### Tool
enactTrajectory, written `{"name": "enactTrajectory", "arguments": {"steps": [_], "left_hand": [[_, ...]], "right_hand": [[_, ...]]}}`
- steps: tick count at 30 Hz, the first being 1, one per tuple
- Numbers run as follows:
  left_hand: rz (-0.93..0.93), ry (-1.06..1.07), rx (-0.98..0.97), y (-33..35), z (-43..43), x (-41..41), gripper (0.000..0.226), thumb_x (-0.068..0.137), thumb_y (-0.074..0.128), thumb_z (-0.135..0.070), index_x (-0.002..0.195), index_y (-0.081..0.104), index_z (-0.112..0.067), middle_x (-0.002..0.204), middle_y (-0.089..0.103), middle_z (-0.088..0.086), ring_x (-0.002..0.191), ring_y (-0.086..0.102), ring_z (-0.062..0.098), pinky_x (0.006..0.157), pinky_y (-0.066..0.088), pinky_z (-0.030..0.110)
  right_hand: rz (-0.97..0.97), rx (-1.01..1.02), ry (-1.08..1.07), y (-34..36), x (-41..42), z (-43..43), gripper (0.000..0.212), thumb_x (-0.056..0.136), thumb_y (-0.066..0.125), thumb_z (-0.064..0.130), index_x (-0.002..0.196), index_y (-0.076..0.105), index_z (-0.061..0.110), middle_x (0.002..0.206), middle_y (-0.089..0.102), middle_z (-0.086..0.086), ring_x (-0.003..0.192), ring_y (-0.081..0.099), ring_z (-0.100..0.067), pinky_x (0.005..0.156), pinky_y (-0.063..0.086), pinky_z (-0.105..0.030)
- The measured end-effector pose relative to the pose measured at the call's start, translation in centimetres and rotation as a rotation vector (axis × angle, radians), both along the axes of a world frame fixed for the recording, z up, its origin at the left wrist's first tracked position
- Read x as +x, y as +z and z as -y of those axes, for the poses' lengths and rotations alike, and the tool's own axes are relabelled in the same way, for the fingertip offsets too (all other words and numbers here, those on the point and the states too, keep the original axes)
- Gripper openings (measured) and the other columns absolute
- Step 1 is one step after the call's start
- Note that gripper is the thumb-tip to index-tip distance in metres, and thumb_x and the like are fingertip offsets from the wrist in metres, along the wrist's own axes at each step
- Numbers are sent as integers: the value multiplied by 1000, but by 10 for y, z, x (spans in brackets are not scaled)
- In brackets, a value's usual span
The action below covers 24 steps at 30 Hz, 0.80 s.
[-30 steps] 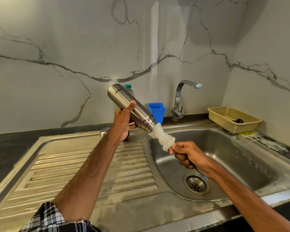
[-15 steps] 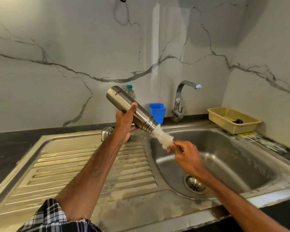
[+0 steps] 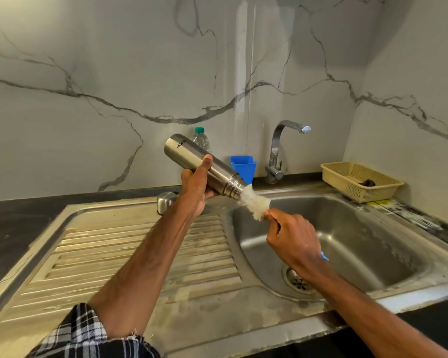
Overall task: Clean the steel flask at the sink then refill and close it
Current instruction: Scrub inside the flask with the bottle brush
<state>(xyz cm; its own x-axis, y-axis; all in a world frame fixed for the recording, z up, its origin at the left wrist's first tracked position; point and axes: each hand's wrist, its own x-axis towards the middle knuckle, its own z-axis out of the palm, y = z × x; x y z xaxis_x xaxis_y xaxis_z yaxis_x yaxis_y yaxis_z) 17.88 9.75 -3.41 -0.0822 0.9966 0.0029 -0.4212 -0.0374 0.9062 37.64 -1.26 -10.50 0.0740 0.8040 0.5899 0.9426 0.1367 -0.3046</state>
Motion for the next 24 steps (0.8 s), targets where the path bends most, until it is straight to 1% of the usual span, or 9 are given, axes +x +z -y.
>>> {"name": "enactTrajectory", "arguments": {"steps": [2, 5, 7, 10, 13, 15, 19, 22, 24], "left_hand": [[-31, 18, 5, -3, 1, 6, 45, 95, 70, -30, 127, 44, -10, 107, 66, 9, 90, 69, 21, 65, 61, 42], [-117, -65, 61, -1, 8, 12, 46, 95, 70, -32, 128, 47, -11, 108, 68, 8, 95, 70, 23, 69, 60, 41], [-148, -120, 88, 3, 9, 12, 51, 93, 71, -35, 131, 49, -8, 113, 70, 11, 102, 71, 27, 70, 62, 42], [-149, -136, 119, 9, 12, 8, 57, 92, 72, -37, 135, 49, -6, 119, 70, 14, 106, 71, 29, 66, 63, 40], [-126, -160, 120, 9, 15, 10, 56, 93, 71, -36, 136, 49, -7, 119, 69, 13, 106, 71, 29, 67, 63, 39], [-125, -150, 119, 7, 18, 12, 55, 94, 70, -35, 136, 48, -7, 115, 69, 11, 103, 71, 26, 69, 63, 40], [-105, -94, 76, -8, 19, 17, 55, 94, 70, -33, 137, 45, -9, 110, 69, 7, 96, 70, 20, 73, 61, 43], [-48, -74, 5, -18, 20, 19, 55, 93, 72, -32, 134, 42, -10, 109, 66, 7, 93, 68, 20, 70, 60, 42], [-8, -71, -9, -21, 15, 20, 54, 93, 72, -31, 132, 41, -11, 109, 65, 8, 92, 68, 20, 70, 60, 43]], "right_hand": [[-113, -49, 66, 1, 2, -1, 20, 97, 55, 16, 92, 74, 21, 58, 55, 6, 45, 41, -12, 44, 25, -21], [-749, -344, 396, 9, 8, -5, 30, 103, 54, 24, 88, 78, 16, 52, 41, 5, 43, 30, -12, 41, 24, -22], [-1034, -569, 491, 16, 13, -4, 34, 105, 49, 26, 95, 76, 9, 56, 27, 2, 45, 20, -10, 39, 16, -22], [-1218, -785, 574, 19, 15, -2, 31, 104, 47, 30, 95, 71, 12, 63, 16, 4, 45, 14, -6, 35, 13, -19], [-1342, -848, 608, 19, 18, -2, 28, 103, 49, 31, 90, 68, 15, 66, 13, 4, 45, 12, -5, 34, 13, -17], [-1196, -691, 554, 16, 15, -1, 33, 104, 48, 30, 87, 70, 13, 58, 20, 5, 42, 16, -6, 34, 15, -18], [-475, -164, 283, 2, 6, -1, 31, 102, 55, 26, 80, 75, 19, 47, 49, 13, 40, 40, -7, 43, 29, -18], [-52, -97, 76, -1, 9, 1, 21, 100, 52, 29, 92, 70, 21, 62, 61, 2, 56, 56, -23, 51, 43, -35], [135, -68, -27, -1, 8, 1, 17, 100, 51, 27, 102, 66, 21, 69, 63, -10, 60, 57, -36, 56, 47, -40]]}}
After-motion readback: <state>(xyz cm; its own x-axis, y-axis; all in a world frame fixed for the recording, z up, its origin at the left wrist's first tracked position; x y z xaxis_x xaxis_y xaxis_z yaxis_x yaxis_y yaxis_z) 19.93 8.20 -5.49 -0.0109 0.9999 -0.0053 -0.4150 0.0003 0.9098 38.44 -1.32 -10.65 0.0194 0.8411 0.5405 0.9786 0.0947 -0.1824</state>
